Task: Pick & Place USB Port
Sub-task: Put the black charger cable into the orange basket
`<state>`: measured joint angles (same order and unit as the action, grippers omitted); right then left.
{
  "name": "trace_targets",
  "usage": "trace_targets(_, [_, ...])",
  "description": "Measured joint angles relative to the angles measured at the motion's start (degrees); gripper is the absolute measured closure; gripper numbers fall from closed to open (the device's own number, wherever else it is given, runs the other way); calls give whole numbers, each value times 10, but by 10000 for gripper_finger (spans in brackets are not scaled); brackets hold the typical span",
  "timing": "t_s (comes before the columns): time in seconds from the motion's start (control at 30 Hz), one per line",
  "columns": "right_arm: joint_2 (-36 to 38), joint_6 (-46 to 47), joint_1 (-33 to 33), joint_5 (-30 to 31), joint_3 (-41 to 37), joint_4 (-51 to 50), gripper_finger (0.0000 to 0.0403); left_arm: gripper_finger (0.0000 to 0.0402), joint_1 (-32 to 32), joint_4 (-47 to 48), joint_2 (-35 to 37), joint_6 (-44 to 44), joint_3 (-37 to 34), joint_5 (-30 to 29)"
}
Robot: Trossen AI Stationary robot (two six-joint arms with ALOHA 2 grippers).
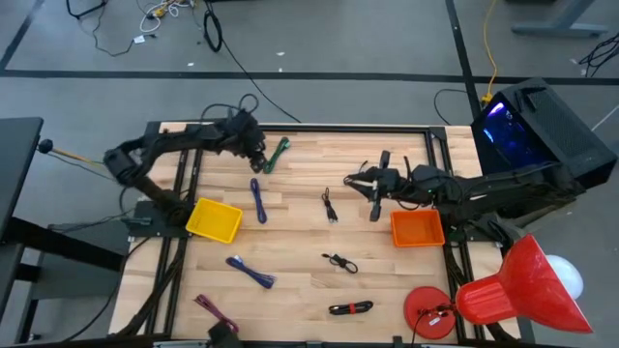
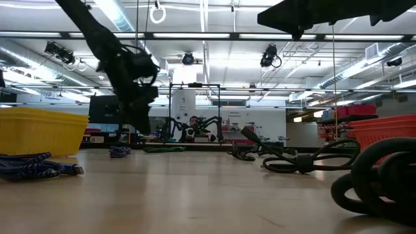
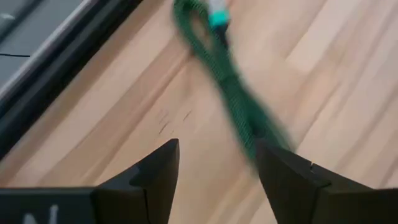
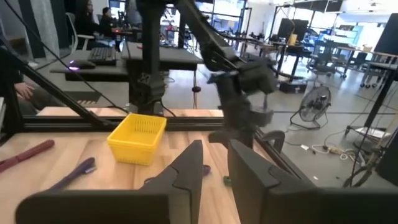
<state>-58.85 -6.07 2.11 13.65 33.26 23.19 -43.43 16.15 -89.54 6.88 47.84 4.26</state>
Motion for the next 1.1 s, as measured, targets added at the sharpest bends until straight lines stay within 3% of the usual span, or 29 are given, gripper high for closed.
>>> trace_targets(0.23, [-1, -1, 0, 4, 0, -4, 323, 168, 9, 24, -107, 13, 86, 34])
trace_targets(0.37, [-1, 0, 0, 4, 0, -8, 323, 168, 17, 88, -142, 27, 126, 20])
trace_targets(0.87, [-1, -6, 0, 2, 0, -6, 323, 168, 20, 74, -147, -6, 134, 16])
trace_targets(1.1, [-1, -7, 0, -6, 0, -2, 323, 168, 32, 76, -149, -17, 123, -13])
